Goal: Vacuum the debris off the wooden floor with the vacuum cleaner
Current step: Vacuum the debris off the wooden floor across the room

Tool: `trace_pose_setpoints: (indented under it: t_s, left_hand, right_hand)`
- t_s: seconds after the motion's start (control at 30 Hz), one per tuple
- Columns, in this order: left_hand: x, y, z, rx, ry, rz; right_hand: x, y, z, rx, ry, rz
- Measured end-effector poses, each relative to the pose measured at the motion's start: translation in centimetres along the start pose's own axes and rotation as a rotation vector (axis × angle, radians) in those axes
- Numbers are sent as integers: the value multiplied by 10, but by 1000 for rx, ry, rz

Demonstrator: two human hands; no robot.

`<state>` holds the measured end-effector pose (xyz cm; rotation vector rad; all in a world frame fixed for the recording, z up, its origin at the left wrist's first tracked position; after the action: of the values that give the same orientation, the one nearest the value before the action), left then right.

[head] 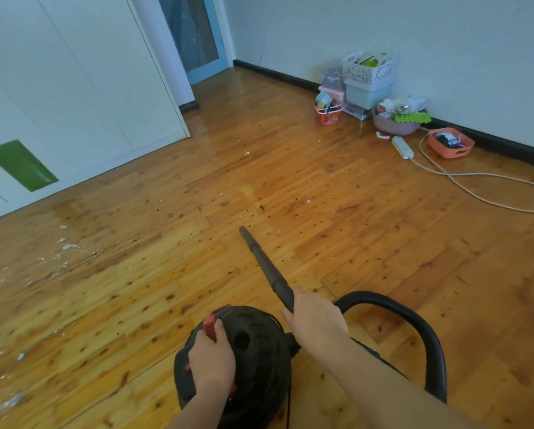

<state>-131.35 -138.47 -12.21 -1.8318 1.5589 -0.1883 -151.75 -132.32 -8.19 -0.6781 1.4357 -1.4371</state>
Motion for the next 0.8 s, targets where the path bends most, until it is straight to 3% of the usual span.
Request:
trace_pose_setpoints:
  t_s: [0.8]
  left_hand:
    - [-32,-1,-3,99,53,160]
  right_hand:
    - [-71,-32,-77,65,143,83]
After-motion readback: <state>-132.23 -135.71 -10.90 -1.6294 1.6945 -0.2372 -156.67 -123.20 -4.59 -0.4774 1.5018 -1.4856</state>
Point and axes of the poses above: each hand's wrist, its own x-axis towards the middle knuckle, its own y-axis out of the palm, z = x × y, the point moved 4 cm from there along x, towards the middle knuckle, and after that the axes turned 15 degrees about -x, right-handed, at the moved point
